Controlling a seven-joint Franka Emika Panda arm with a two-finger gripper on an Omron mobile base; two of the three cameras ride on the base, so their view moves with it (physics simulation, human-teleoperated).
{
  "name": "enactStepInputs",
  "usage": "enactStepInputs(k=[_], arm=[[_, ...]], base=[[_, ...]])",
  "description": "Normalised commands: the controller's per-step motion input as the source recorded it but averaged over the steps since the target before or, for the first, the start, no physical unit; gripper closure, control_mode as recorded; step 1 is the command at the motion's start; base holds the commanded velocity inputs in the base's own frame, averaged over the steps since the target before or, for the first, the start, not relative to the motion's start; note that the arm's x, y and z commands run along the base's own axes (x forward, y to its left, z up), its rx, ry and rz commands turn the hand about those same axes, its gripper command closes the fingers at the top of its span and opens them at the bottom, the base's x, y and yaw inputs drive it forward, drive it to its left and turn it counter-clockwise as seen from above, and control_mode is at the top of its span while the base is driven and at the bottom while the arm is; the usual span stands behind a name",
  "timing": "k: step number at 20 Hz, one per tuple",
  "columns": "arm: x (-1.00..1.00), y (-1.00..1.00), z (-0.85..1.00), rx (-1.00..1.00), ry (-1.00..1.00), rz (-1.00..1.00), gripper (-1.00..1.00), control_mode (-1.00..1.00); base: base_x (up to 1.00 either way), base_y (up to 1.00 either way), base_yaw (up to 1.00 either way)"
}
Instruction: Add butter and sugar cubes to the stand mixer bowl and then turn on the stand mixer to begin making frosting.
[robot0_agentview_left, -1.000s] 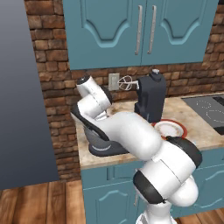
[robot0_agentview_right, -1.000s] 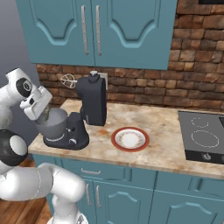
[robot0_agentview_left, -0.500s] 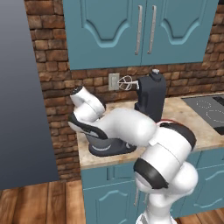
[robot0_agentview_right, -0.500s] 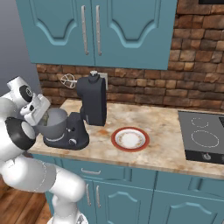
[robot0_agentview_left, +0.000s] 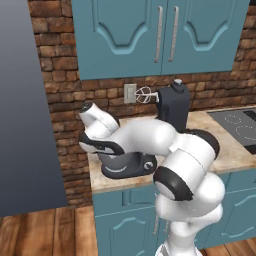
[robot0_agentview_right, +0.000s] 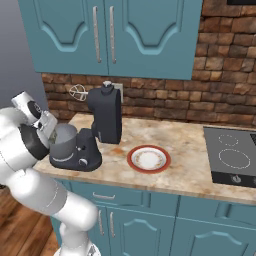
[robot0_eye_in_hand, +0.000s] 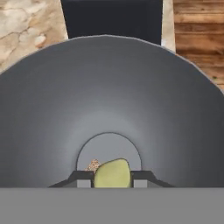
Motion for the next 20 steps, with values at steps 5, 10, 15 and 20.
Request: enactStepInputs(k=[5,10,15,20], arm=[[0.36,0.18,-0.34,0.0,0.0,0.07,-1.0,-1.0],[0.09,0.07,-0.16,0.0,0.0,0.04,-1.0,-1.0],[-0.06,0.0,0.09,0.0,-0.01,0.0,-1.0,-1.0],[-0.73,-0.02,0.89,0.1,-0.11,0.0,-1.0,-1.0]], base=[[0.0,0.0,0.0],[0.0,0.0,0.0],[0.0,0.0,0.0],[0.0,0.0,0.0]])
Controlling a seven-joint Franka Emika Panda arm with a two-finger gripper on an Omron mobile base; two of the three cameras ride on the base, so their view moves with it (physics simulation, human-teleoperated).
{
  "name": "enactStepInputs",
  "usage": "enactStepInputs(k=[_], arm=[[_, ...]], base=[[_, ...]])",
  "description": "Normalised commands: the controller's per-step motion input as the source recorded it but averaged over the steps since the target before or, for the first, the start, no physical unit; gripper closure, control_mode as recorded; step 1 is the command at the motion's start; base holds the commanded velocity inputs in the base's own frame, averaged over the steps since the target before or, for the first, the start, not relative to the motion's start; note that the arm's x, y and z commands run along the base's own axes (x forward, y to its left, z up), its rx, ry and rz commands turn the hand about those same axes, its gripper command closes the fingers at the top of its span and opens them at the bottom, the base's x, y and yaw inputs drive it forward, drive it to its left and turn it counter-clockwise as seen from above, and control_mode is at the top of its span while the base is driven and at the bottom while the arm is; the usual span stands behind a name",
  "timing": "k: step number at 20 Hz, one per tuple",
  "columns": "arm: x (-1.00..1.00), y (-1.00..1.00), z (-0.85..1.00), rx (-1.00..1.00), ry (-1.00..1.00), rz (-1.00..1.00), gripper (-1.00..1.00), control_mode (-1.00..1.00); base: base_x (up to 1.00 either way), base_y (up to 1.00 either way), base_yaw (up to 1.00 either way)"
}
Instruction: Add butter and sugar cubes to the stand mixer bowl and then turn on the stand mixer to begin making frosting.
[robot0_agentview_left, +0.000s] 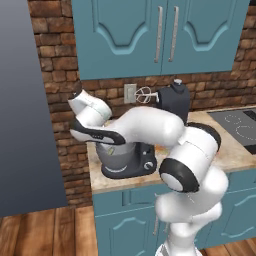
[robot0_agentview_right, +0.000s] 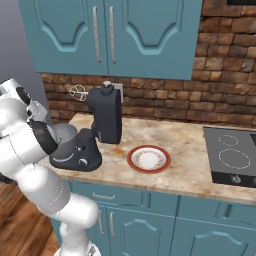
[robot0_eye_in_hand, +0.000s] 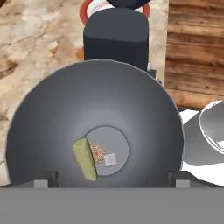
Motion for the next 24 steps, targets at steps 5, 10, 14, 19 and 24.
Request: enactStepInputs(k=[5,10,14,19,24], arm=[[-0.9,-0.4,0.92,0.14,-0.1,0.0,-1.0,-1.0],[-0.58,-0.87,0.6,0.14,-0.06,0.0,-1.0,-1.0],[-0.41,-1.0,0.44,0.19,-0.06,0.0,-1.0,-1.0],[-0.13,-1.0,0.26,0.27,-0.01,0.01,-1.0,-1.0],[0.13,-0.95,0.04,0.37,0.0,0.07,-1.0,-1.0]], base=[[0.0,0.0,0.0],[0.0,0.0,0.0],[0.0,0.0,0.0],[0.0,0.0,0.0],[0.0,0.0,0.0]])
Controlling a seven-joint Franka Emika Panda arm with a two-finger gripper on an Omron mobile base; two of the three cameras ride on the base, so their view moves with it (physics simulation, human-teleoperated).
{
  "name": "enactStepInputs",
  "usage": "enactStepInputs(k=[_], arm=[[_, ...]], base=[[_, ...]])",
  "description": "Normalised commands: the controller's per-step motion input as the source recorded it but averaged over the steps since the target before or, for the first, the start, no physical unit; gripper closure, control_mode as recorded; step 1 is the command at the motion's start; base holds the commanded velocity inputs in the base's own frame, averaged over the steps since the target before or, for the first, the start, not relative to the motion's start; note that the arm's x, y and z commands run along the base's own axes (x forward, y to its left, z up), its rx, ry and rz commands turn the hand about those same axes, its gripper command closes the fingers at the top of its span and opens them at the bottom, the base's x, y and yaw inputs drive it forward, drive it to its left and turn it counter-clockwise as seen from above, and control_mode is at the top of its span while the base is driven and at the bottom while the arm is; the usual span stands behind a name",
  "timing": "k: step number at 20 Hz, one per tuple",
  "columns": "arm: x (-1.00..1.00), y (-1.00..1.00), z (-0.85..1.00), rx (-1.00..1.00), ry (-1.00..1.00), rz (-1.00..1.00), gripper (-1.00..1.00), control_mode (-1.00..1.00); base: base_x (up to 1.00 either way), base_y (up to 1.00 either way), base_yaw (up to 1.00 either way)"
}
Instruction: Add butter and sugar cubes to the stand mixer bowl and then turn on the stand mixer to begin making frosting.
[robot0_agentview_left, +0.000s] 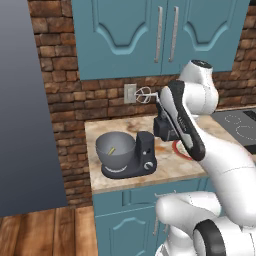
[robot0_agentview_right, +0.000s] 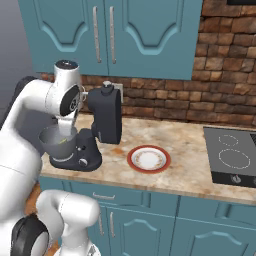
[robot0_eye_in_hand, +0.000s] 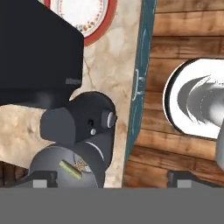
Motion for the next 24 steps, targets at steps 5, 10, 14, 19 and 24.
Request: enactStepInputs(k=[5,10,14,19,24], arm=[[0.3,-0.85,0.0,0.35,0.0,0.08,-1.0,-1.0],[0.32,-0.72,0.0,0.29,0.0,0.06,-1.0,-1.0],[0.28,-0.65,0.0,0.25,0.0,0.04,-1.0,-1.0],[0.4,-0.4,0.0,0.24,0.0,0.01,-1.0,-1.0],[0.1,-0.4,0.0,0.17,-0.06,0.0,-1.0,-1.0]], base=[[0.0,0.0,0.0],[0.0,0.0,0.0],[0.0,0.0,0.0],[0.0,0.0,0.0],[0.0,0.0,0.0]])
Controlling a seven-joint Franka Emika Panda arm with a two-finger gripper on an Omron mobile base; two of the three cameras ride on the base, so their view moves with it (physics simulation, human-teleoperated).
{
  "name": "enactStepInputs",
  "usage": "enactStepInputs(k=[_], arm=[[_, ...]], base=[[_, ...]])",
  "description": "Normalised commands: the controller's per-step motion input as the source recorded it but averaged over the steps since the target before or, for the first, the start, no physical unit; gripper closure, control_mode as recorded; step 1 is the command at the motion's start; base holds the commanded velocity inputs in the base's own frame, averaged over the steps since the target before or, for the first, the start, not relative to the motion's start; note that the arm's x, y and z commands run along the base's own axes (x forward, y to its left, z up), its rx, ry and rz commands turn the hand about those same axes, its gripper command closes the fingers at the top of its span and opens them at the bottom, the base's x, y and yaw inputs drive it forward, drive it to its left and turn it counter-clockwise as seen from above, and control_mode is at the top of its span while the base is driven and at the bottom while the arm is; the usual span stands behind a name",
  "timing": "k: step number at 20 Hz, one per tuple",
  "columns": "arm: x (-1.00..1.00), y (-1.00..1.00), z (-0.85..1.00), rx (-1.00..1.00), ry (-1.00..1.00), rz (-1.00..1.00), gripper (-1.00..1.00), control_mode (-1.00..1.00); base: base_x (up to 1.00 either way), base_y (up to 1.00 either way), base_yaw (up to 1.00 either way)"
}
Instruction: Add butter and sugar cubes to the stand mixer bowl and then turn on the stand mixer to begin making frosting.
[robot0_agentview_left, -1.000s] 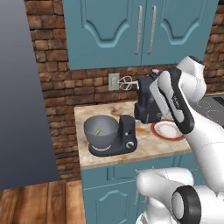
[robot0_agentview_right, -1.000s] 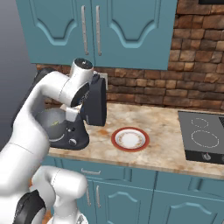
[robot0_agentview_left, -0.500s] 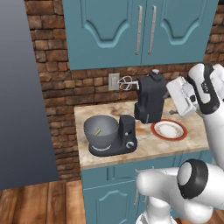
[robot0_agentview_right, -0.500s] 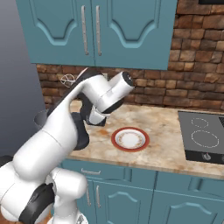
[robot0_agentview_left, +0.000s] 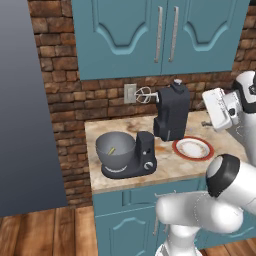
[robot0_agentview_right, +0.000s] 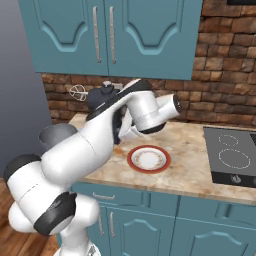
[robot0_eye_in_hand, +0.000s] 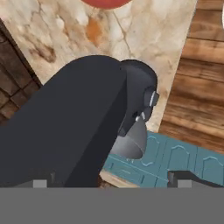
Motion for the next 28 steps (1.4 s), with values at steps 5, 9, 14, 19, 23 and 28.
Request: enactStepInputs(k=[5,9,14,19,23,28], arm=[[0.42,-0.04,0.0,0.18,-0.12,0.04,-1.0,-1.0],[0.62,0.06,-0.05,0.14,-0.08,0.07,-1.0,-1.0],[0.44,0.17,-0.02,0.07,-0.02,0.07,-1.0,-1.0],[0.27,0.56,0.0,0.01,0.0,0.08,-1.0,-1.0],[0.12,0.73,0.0,0.0,0.0,0.08,-1.0,-1.0],[0.01,0.91,0.0,-0.01,0.0,0.07,-1.0,-1.0]], base=[[0.0,0.0,0.0],[0.0,0.0,0.0],[0.0,0.0,0.0],[0.0,0.0,0.0],[0.0,0.0,0.0],[0.0,0.0,0.0]])
